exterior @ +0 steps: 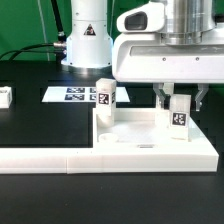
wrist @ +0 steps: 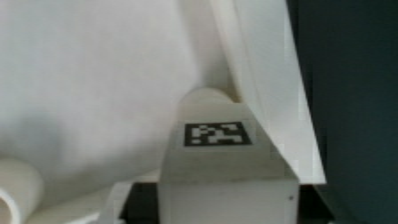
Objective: Assemble square table
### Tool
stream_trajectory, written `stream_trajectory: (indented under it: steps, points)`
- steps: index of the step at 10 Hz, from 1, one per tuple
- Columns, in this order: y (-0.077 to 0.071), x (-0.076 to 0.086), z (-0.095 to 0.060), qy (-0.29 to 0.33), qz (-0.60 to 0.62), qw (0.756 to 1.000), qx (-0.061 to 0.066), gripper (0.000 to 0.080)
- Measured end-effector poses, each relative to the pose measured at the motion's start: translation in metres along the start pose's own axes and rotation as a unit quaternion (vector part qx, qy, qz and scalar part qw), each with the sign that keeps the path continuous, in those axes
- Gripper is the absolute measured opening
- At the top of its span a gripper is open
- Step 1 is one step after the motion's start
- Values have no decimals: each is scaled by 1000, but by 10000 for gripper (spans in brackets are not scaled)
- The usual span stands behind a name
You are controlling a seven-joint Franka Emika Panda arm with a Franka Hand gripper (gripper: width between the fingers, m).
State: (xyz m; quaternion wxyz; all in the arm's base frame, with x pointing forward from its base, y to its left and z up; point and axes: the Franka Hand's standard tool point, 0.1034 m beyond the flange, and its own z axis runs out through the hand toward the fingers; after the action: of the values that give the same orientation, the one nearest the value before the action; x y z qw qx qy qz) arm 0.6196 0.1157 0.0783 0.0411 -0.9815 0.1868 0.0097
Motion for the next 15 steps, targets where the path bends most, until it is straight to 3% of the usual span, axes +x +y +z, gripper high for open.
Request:
stream_trajectory:
  steps: [4,7,10,12,13,14,15]
  points:
    - [-1,-1,2,13,234,972,8,291]
    - [-1,-2,2,14,394,919,10,291]
    - [1,0,2,1,468,883,21,291]
    - [0,0,2,0,497,867,21,291]
    - [0,-1,2,1,476,879,20,291]
    - [-2,-1,2,1,446,895,21,477]
    - [-3,-1,1,1,438,899,22,590]
